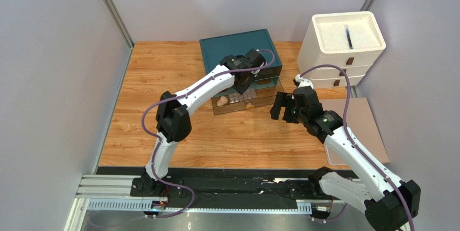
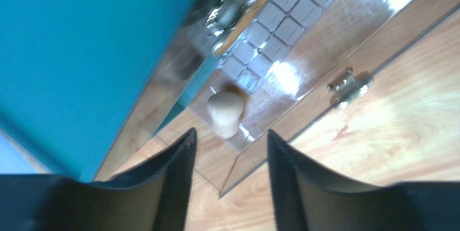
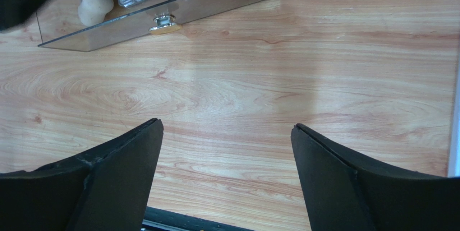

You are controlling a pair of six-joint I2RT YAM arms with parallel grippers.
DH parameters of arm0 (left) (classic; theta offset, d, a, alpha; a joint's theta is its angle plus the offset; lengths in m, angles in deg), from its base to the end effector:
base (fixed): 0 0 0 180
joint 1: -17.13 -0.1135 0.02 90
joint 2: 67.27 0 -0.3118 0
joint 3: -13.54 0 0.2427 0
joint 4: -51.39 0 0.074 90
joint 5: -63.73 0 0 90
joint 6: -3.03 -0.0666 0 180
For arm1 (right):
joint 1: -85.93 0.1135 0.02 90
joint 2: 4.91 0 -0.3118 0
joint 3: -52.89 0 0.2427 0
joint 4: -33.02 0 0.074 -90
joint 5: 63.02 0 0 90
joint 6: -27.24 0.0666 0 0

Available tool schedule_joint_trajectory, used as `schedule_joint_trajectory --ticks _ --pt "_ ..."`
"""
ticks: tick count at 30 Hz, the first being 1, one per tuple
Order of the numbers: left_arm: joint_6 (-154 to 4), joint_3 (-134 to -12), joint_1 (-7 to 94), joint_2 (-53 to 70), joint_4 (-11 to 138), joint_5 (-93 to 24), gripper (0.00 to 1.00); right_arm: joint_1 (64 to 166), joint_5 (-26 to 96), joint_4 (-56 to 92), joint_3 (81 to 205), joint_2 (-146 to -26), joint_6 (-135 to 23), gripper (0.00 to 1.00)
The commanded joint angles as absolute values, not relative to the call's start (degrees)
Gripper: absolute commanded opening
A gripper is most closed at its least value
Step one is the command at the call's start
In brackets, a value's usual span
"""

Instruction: Organize the makeup

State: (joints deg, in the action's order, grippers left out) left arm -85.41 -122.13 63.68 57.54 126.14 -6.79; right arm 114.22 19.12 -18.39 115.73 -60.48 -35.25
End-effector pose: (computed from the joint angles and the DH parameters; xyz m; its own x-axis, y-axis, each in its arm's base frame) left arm 0.3576 -0.3452 0.2924 -0.6332 0.6311 -0.4481 0.5665 0.7724 0.2874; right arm 0.1671 0.0796 0.3039 -0.7208 0.1317 -0.6805 -0.0565 0.9674 0.2470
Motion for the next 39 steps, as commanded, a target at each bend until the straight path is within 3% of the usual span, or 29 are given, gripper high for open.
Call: schedule_joint_trajectory --ticks 1,2,3,7,10,20,29,39 --pt "-82.06 -122.32 60.83 46.03 123.8 -7.72 0.28 113.97 24.77 -11.79 114.4 -62.56 -31.92 0.86" --pt "-81.09 -122.24 59.77 44.98 123.18 -8.42 0.04 114.14 25.48 -10.48 114.49 -63.87 -32.26 0.74" --pt "-78.99 -122.15 58.63 43.14 122.74 -9.13 0.0 114.49 25.92 -10.21 114.75 -64.93 -32.52 0.69" --pt "-71.6 -123.46 49.58 41.98 121.69 -18.85 0.0 116.07 25.66 -8.8 117.2 -69.5 -35.33 0.38" --pt "-67.12 -126.18 43.86 44.69 122.38 -24.67 0.0 116.25 25.14 -7.66 117.91 -73.54 -37.36 0.0" --pt "-60.7 -137.09 38.31 59.28 125.2 -38.48 0.0 117.04 19.95 4.38 115.8 -86.11 -35.87 0.0" --pt "-59.72 -135.69 38.14 61.4 125.38 -43.68 0.0 118.45 13.1 6.23 130.91 -104.2 -34.29 0.0" --pt "-62.01 -133.57 38.14 61.58 128.54 -43.85 0.0 118.36 6.86 8.6 145.24 -115.47 -29.72 0.0"
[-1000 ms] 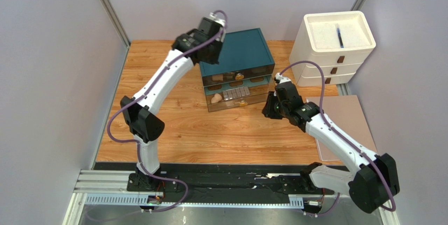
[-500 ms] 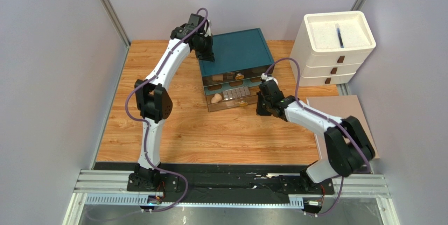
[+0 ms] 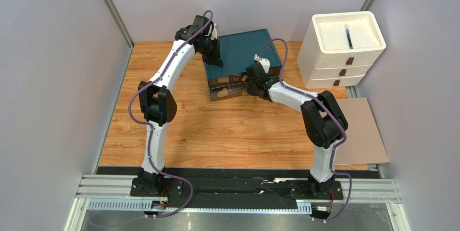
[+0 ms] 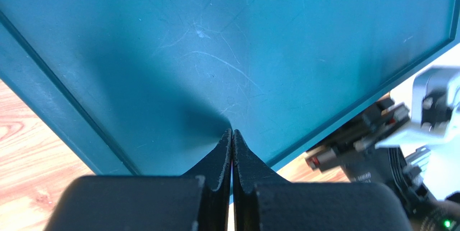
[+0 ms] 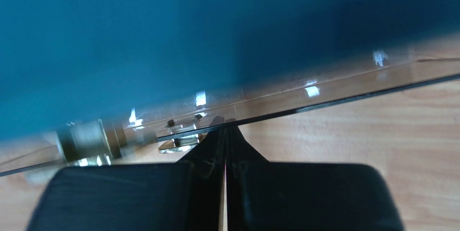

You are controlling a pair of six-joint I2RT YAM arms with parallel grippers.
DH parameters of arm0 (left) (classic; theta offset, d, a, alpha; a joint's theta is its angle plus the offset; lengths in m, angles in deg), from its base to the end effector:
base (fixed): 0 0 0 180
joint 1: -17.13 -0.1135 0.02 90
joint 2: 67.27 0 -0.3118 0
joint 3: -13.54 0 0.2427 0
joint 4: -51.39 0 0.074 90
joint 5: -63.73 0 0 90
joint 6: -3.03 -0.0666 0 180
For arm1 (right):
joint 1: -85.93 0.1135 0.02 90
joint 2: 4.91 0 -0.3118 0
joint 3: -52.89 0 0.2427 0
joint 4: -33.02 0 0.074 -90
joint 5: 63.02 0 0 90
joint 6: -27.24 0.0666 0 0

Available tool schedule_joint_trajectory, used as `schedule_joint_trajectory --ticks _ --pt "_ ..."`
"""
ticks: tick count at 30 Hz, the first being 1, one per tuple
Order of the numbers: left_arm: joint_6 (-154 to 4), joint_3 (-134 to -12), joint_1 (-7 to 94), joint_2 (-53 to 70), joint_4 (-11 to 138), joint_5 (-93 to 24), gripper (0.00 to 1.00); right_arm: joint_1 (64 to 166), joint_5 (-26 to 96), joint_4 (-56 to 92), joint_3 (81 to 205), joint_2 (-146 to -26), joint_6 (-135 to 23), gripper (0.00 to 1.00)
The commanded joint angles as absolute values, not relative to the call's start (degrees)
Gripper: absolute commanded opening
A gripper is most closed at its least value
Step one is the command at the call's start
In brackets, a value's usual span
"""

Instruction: Organize the makeup

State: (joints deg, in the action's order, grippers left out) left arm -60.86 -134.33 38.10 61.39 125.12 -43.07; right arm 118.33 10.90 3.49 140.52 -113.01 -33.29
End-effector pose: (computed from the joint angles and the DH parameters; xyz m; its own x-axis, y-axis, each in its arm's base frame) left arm 0.4823 -0.2055 0.3247 -0.9025 -0.1053 -0.4176 0.1137 0.8770 -0.4668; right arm 0.3754 0.2164 0.2193 -0.7424 0.0887 -0.6640 0.0008 0.9913 0.1315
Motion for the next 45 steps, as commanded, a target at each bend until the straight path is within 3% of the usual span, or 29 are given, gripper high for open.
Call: schedule_joint_trajectory --ticks 1,14,18,30,31,34,35,37,38,40,42,43,44,45 --pt "-62.18 -133.49 38.14 61.49 128.63 -43.94 0.0 118.36 6.59 8.95 145.6 -115.74 -28.84 0.0" --pt "-63.68 -130.5 38.14 59.29 128.81 -44.03 0.0 117.05 10.19 16.43 142.53 -115.4 -12.76 0.0" --pt "-63.77 -129.97 38.14 57.89 128.63 -43.94 0.0 116.08 14.32 23.09 136.04 -112.41 -5.82 0.0" --pt "-64.12 -134.54 38.05 48.77 126.79 -45.17 0.0 116.07 13.63 15.12 125.48 -90.82 -9.4 0.0" --pt "-63.94 -133.76 38.05 47.53 126.43 -45.61 0.02 115.99 13.1 13.8 124.95 -88.87 -10.11 0.0" --pt "-63.77 -128.16 38.05 41.03 123.98 -47.98 0.35 115.99 12.3 9.49 122.58 -81.68 -12.75 0.0" --pt "-63.68 -125.95 38.05 39.01 122.23 -48.68 0.5 115.99 12.48 7.48 121.53 -79.99 -13.53 0.05" --pt "-64.03 -118.94 38.05 33.12 120.72 -49.04 0.6 116.08 12.83 5.19 120.91 -75.17 -15.47 0.14" --pt "-64.2 -116.2 38.05 31.1 118.8 -49.73 0.67 116.16 12.92 2.83 120.64 -73.48 -16.09 0.27" --pt "-64.82 -108.75 38.05 25.38 117.29 -50.09 0.72 116.43 11.7 -0.34 119.94 -68.93 -16.79 0.43" --pt "-65.35 -104.15 38.05 20.39 116.06 -50.01 0.74 116.6 10.11 -5.09 118.89 -65.75 -16.97 0.65" --pt "-65.35 -100.3 38.05 18.96 115.97 -49.48 0.75 116.6 9.41 -6.15 118.36 -63.82 -17.93 0.78" --pt "-65.52 -98.52 38.05 16.34 115.97 -49.48 0.75 116.69 8.88 -8.16 117.92 -60.58 -18.46 1.0" --pt "-65.35 -96.68 38.05 15.01 115.97 -49.22 0.92 116.69 7.83 -9.05 116.96 -58.81 -18.64 1.0"
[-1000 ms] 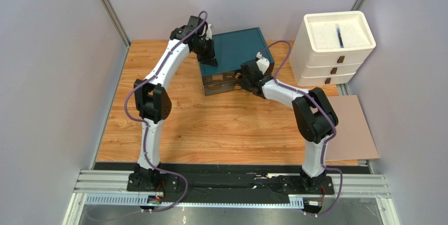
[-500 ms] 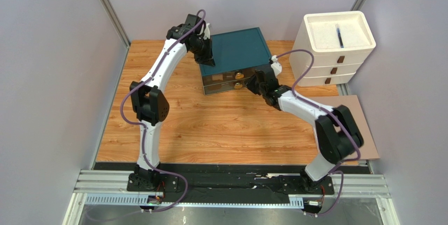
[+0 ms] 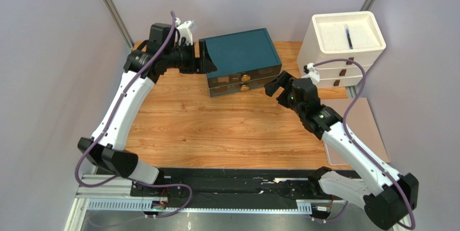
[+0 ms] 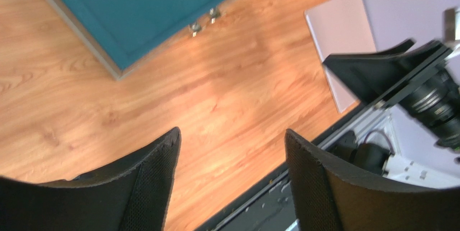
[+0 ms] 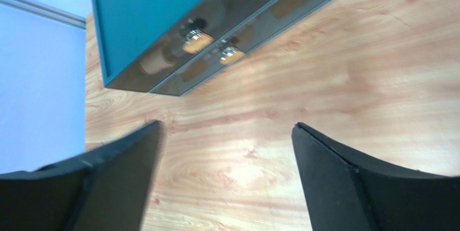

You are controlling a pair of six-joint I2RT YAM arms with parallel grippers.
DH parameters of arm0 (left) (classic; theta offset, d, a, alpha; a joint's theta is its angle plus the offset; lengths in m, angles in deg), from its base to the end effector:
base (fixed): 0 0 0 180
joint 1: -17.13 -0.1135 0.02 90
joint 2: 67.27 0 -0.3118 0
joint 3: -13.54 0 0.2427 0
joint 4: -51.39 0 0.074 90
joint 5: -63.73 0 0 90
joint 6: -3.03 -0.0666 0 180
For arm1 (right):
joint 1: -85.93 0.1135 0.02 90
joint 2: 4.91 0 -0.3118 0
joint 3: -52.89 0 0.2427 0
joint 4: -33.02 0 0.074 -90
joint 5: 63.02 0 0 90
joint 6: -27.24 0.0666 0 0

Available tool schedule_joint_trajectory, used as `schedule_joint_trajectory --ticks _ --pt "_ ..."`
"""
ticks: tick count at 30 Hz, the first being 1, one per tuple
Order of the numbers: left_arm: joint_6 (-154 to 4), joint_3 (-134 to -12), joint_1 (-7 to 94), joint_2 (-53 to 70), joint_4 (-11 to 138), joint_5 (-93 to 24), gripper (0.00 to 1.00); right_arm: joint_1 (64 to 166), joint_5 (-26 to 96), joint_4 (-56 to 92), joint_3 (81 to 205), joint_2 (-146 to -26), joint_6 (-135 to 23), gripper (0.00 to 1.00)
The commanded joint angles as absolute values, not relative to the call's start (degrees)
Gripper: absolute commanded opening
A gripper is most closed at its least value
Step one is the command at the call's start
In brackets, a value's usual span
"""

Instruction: Organize the makeup

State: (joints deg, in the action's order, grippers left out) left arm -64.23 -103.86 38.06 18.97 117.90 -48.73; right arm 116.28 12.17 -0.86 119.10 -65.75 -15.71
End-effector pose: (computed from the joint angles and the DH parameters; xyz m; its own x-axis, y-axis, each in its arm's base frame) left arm 0.2877 -0.1373 0.4718 -0.7385 -0.1000 -0.6668 0.3640 0.7733 -0.5191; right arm 0.2082 0.1022 0.3424 -0.4963 0.5294 -0.6880 0.1007 0.8223 0.5601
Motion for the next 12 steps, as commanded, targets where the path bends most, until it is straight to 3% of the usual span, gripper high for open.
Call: schedule_joint_trajectory --ticks 1,12 --pt "-65.26 -93.35 38.05 13.78 116.06 -48.6 0.99 116.69 7.56 -10.02 116.69 -57.4 -19.51 1.0" --pt "-65.53 -80.23 38.05 0.49 116.15 -46.84 0.99 116.69 7.2 -20.4 114.84 -49.56 -19.87 1.0"
